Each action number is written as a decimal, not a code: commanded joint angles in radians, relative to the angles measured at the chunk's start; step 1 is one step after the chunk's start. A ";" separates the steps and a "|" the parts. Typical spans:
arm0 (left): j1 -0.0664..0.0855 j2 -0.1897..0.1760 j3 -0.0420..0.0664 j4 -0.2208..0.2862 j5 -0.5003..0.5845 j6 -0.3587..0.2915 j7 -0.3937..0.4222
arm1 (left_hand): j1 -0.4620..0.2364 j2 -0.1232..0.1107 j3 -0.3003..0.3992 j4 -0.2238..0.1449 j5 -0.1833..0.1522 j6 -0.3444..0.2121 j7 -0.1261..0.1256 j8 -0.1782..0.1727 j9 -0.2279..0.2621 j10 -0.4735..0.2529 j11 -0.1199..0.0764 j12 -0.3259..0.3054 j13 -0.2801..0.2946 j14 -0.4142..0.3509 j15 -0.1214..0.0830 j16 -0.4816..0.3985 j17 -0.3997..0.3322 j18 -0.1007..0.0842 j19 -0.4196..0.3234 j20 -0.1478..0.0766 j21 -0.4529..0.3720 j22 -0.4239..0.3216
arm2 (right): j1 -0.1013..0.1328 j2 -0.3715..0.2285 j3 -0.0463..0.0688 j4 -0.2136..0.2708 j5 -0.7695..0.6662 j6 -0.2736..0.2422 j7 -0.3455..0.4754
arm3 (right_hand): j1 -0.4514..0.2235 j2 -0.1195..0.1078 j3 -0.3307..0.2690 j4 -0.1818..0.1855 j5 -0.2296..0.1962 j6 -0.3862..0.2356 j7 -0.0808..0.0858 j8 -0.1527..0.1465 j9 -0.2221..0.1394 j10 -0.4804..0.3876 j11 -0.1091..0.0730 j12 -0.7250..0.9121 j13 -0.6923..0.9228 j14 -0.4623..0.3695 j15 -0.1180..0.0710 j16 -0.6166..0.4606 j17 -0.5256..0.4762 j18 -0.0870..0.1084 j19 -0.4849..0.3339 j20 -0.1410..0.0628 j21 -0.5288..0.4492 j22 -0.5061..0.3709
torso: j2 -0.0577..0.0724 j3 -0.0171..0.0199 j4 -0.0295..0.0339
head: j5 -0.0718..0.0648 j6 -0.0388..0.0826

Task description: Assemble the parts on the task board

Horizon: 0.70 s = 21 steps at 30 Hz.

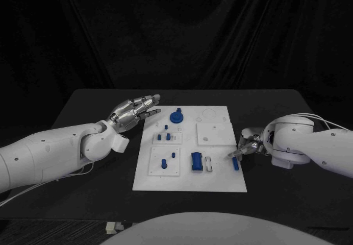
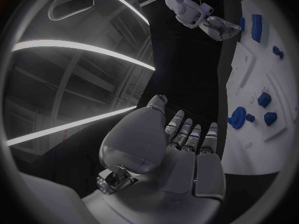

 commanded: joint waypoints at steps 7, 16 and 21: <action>-0.002 0.001 0.001 0.002 0.002 0.015 0.008 | 0.002 0.006 0.007 0.000 0.005 0.004 0.044 0.007 0.001 0.002 0.005 0.004 0.001 0.000 0.006 0.005 0.001 0.001 0.005 0.001 0.003 -0.001 | -0.011 0.010 0.000 -0.003 -0.024 0.032 -0.021 | 0.042 0.003 0.008 -0.035 0.072 -0.028 0.018 -0.056 -0.046 0.105 0.017 0.005 0.263 0.093 0.012 -0.009 0.202 0.014 0.067 0.009 -0.007 0.233 | 0.000 0.0000 0.0001 | 0.000 0.000; -0.002 0.000 0.001 0.002 0.002 0.016 0.008 | 0.002 0.005 0.008 -0.001 0.005 0.003 0.044 0.007 0.001 0.002 0.005 0.005 0.001 0.000 0.007 0.006 0.001 0.001 0.005 0.001 0.003 0.000 | -0.024 0.020 0.000 -0.007 -0.025 0.019 -0.022 | 0.129 -0.001 0.065 -0.111 0.302 -0.035 0.024 -0.100 -0.094 0.105 0.023 0.005 0.263 0.092 0.017 -0.011 0.197 0.015 0.066 0.015 -0.009 0.233 | 0.000 0.0000 0.0000 | 0.002 0.000; -0.002 0.000 0.001 0.002 0.002 0.022 0.008 | 0.003 -0.001 0.008 -0.004 0.005 0.001 0.044 0.007 0.001 0.002 0.006 0.005 0.001 -0.001 0.008 0.005 0.001 0.000 0.006 0.001 0.003 -0.001 | -0.028 0.023 0.000 -0.009 -0.025 0.016 -0.022 | 0.160 -0.013 0.102 -0.152 0.375 -0.058 0.035 -0.122 -0.115 0.105 0.032 0.005 0.263 0.092 0.024 -0.012 0.194 0.015 0.065 0.020 -0.012 0.232 | 0.000 0.0000 0.0001 | 0.000 0.000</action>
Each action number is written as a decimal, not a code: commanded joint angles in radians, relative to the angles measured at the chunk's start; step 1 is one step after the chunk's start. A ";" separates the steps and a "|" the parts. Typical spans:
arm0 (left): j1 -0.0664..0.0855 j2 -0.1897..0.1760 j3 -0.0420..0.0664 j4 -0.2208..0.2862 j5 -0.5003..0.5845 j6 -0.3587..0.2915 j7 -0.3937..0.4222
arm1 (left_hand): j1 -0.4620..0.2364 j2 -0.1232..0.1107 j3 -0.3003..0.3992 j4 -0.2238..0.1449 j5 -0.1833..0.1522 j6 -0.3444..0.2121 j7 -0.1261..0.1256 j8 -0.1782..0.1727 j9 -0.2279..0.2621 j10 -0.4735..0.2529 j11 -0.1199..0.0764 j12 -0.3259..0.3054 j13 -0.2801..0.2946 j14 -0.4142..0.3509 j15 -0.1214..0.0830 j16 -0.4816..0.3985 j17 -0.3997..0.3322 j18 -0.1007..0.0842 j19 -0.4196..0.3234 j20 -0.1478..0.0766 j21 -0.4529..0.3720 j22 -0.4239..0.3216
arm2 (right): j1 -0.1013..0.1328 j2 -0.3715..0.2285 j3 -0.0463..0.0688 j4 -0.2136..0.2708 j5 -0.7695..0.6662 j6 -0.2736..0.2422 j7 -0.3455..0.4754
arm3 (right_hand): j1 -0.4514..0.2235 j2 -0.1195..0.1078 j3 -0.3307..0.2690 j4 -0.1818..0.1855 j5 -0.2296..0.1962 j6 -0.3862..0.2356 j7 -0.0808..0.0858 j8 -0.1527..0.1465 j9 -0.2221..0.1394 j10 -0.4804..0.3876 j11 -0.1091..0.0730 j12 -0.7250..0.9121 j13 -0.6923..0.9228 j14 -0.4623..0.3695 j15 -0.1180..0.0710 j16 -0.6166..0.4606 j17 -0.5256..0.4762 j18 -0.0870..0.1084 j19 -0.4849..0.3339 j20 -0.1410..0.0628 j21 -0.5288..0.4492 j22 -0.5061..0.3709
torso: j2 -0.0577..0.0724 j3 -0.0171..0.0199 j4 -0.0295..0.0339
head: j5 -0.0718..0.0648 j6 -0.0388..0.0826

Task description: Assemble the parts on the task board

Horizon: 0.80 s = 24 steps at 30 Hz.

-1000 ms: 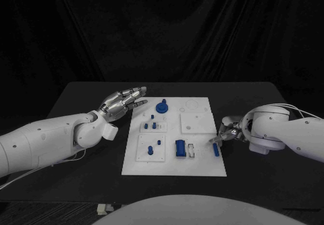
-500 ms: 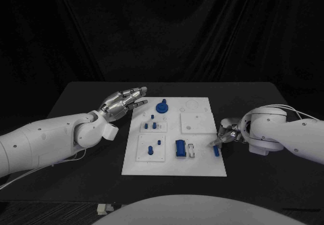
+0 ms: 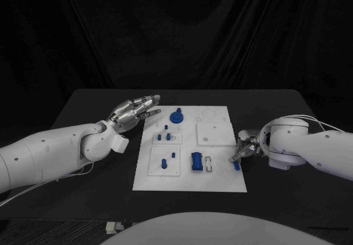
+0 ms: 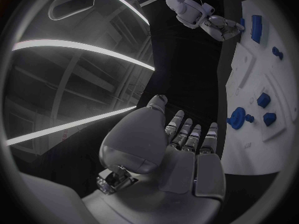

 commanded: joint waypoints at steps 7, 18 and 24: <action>-0.002 0.002 0.001 0.001 0.002 0.023 0.009 | 0.003 -0.002 0.006 -0.002 0.007 -0.001 0.044 0.003 0.000 0.002 0.007 0.005 0.001 -0.001 0.008 0.005 0.001 0.000 0.006 0.001 0.003 -0.001 | -0.014 0.004 -0.006 0.001 0.016 -0.025 -0.010 | 0.050 -0.009 0.065 -0.082 0.131 -0.059 0.019 -0.020 -0.067 0.105 0.023 0.005 0.263 0.092 0.020 -0.001 0.199 0.015 0.066 0.021 -0.003 0.232 | 0.000 0.0001 0.0001 | 0.003 0.000; -0.002 0.001 0.001 0.000 0.002 0.028 0.005 | 0.008 -0.003 0.015 -0.010 0.021 -0.004 0.044 0.004 0.000 0.001 0.009 0.006 0.001 -0.001 0.010 0.006 0.001 -0.002 0.006 0.001 0.003 -0.002 | -0.016 -0.007 -0.006 0.016 0.158 -0.145 0.028 | 0.020 -0.008 0.131 -0.156 0.253 -0.140 0.031 0.073 0.001 0.105 0.034 0.005 0.263 0.097 0.030 0.012 0.222 0.008 0.079 0.032 0.026 0.243 | 0.000 0.0001 0.0001 | 0.007 0.000; -0.002 0.001 0.001 0.000 0.002 0.028 0.003 | 0.009 -0.004 0.018 -0.013 0.026 -0.005 0.044 0.004 0.000 0.001 0.010 0.008 0.001 -0.001 0.011 0.007 0.001 -0.003 0.006 0.001 0.003 -0.002 | -0.015 -0.020 -0.006 0.029 0.264 -0.197 0.040 | -0.003 -0.003 0.149 -0.171 0.287 -0.151 0.027 0.123 0.033 0.105 0.030 0.005 0.263 0.097 0.028 0.012 0.222 0.006 0.081 0.031 0.032 0.244 | 0.000 0.0002 0.0001 | 0.008 0.000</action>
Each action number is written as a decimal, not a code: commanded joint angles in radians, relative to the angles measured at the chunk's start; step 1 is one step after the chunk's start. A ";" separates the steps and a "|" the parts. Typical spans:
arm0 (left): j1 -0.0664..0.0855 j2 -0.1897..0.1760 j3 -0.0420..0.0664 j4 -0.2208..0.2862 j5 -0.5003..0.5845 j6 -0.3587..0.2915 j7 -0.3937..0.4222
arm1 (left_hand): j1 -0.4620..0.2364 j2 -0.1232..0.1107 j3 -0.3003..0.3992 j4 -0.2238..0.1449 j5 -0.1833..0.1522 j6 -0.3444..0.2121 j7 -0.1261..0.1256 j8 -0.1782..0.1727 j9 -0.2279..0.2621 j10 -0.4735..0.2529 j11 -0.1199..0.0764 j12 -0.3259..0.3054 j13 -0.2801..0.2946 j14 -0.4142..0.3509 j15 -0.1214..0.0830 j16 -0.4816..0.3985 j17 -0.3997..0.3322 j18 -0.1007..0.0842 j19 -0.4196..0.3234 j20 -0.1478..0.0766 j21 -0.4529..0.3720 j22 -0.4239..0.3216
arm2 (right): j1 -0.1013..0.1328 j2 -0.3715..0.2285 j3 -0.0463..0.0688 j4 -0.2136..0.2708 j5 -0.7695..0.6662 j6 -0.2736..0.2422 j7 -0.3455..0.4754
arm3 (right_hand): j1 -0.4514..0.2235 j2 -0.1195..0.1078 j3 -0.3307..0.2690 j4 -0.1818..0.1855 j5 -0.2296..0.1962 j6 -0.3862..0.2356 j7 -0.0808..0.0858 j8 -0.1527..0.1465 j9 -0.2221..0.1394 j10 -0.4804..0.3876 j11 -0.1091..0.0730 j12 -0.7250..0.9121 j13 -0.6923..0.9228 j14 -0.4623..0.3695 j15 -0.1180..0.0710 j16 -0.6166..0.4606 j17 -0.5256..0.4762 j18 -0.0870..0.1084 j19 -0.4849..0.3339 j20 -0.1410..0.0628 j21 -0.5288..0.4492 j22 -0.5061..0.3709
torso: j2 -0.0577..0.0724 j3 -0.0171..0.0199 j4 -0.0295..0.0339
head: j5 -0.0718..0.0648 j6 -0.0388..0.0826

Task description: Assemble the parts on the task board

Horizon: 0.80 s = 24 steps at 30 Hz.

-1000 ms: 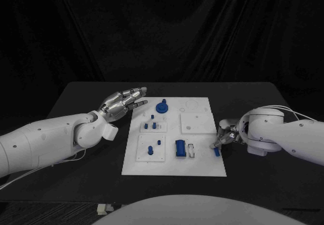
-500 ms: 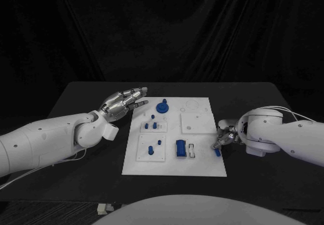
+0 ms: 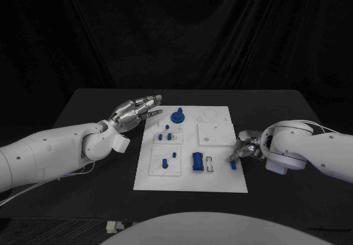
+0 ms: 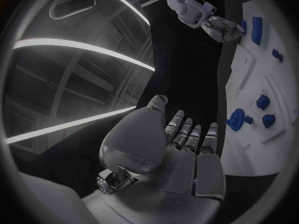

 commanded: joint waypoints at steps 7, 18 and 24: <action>-0.002 0.001 0.001 0.000 0.002 0.016 0.005 | 0.009 -0.004 0.006 -0.001 0.010 -0.004 0.043 0.004 0.000 -0.002 0.006 0.005 0.001 0.003 0.008 0.008 0.001 -0.003 0.006 0.001 0.003 -0.001 | -0.001 -0.023 -0.003 0.031 0.251 -0.114 0.015 | -0.033 -0.001 0.121 -0.116 0.012 -0.038 -0.032 0.029 0.022 0.110 -0.001 0.005 0.264 0.097 0.004 0.009 0.227 0.005 0.082 0.006 0.010 0.246 | 0.000 -0.0001 -0.0003 | 0.001 0.000; -0.002 0.003 0.001 -0.001 0.002 0.021 0.003 | 0.009 -0.004 0.006 -0.001 0.010 -0.004 0.043 0.004 0.000 -0.002 0.006 0.005 0.001 0.003 0.008 0.008 0.001 -0.003 0.006 0.001 0.003 -0.001 | 0.006 0.012 -0.002 0.038 0.313 -0.092 0.007 | -0.052 0.004 0.126 -0.115 -0.011 -0.054 -0.033 0.046 0.030 0.110 -0.001 0.005 0.264 0.097 0.004 0.009 0.228 0.005 0.082 0.006 0.011 0.247 | 0.000 -0.0002 0.0001 | -0.006 0.000; -0.002 0.003 0.001 0.000 0.002 0.022 0.003 | 0.009 -0.004 0.008 -0.002 0.012 -0.006 0.044 0.004 0.000 -0.002 0.007 0.004 0.001 0.003 0.008 0.008 0.001 -0.004 0.007 0.001 0.003 0.000 | 0.001 0.038 -0.003 0.028 0.315 -0.074 0.002 | -0.062 0.010 0.127 -0.112 -0.057 -0.066 -0.033 0.059 0.035 0.110 -0.001 0.005 0.264 0.097 0.004 0.009 0.226 0.006 0.081 0.006 0.008 0.246 | 0.000 -0.0001 0.0001 | -0.006 0.000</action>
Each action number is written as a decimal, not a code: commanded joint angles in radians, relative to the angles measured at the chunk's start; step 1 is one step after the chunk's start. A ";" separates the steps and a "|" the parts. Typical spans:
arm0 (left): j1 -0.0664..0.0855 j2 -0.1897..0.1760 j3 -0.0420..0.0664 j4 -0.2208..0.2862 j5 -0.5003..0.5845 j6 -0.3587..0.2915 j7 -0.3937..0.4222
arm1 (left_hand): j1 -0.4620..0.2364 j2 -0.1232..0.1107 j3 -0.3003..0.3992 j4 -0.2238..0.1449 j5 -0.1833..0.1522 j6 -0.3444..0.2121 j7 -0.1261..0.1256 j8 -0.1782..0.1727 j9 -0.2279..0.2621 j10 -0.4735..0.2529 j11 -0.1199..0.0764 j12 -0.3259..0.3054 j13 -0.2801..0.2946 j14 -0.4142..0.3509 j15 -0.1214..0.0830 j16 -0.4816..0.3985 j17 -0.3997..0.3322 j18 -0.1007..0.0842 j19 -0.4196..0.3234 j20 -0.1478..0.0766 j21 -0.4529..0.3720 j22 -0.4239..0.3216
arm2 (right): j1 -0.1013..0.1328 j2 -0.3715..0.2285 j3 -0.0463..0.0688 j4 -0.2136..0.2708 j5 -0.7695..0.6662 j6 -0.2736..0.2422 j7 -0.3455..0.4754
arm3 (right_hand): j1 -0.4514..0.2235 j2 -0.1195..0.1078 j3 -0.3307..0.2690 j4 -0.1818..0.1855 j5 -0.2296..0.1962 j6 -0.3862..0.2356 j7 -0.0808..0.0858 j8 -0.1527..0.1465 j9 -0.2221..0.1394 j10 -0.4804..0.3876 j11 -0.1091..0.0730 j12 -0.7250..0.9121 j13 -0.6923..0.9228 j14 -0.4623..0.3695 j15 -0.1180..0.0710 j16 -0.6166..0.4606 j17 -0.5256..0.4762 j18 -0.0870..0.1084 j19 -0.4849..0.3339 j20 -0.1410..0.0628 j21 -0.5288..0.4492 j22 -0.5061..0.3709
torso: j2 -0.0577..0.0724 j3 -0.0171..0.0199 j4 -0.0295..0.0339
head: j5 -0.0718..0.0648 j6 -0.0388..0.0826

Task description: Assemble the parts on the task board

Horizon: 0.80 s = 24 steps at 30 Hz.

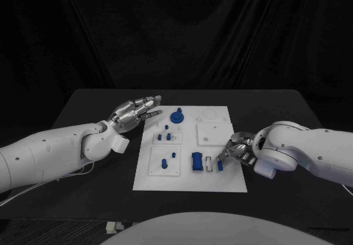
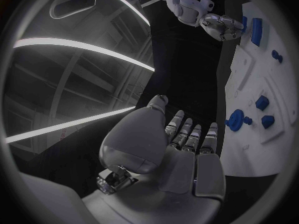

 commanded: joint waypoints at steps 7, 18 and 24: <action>-0.002 0.000 0.001 0.001 0.002 0.017 0.009 | 0.009 -0.004 0.005 0.001 0.003 -0.006 0.044 0.004 0.000 -0.002 0.007 0.005 0.001 -0.001 0.004 0.004 0.001 -0.004 0.007 0.001 0.003 0.000 | -0.006 0.026 0.000 -0.009 0.018 0.013 -0.003 | -0.014 0.003 0.042 -0.035 -0.041 -0.016 0.000 0.014 0.005 0.110 -0.001 0.005 0.264 0.096 0.004 0.003 0.226 0.006 0.080 0.006 0.001 0.245 | 0.000 -0.0001 0.0003 | -0.003 0.000; -0.003 0.003 0.001 0.000 0.002 0.021 0.007 | 0.009 -0.004 0.007 0.000 0.004 -0.008 0.043 0.004 0.000 -0.002 0.007 0.004 0.001 -0.001 0.005 0.003 0.001 -0.004 0.006 0.001 0.003 -0.001 | -0.009 0.050 0.000 -0.023 0.008 0.002 -0.003 | -0.033 0.007 0.038 -0.022 -0.060 -0.029 0.001 0.023 0.006 0.110 0.000 0.005 0.264 0.096 0.005 0.003 0.224 0.008 0.077 0.007 -0.004 0.243 | 0.000 -0.0001 0.0000 | -0.004 0.000; -0.003 0.002 0.001 0.000 0.002 0.022 0.006 | 0.009 -0.004 0.007 0.000 0.004 -0.008 0.043 0.004 0.000 -0.002 0.007 0.004 0.001 -0.001 0.005 0.003 0.001 -0.004 0.006 0.001 0.003 -0.001 | -0.010 0.057 0.000 -0.031 0.007 -0.001 -0.010 | -0.053 0.011 0.032 -0.004 -0.100 -0.037 0.000 0.033 0.005 0.110 0.000 0.005 0.264 0.096 0.005 0.002 0.222 0.009 0.074 0.007 -0.009 0.241 | 0.000 -0.0001 0.0004 | -0.004 0.000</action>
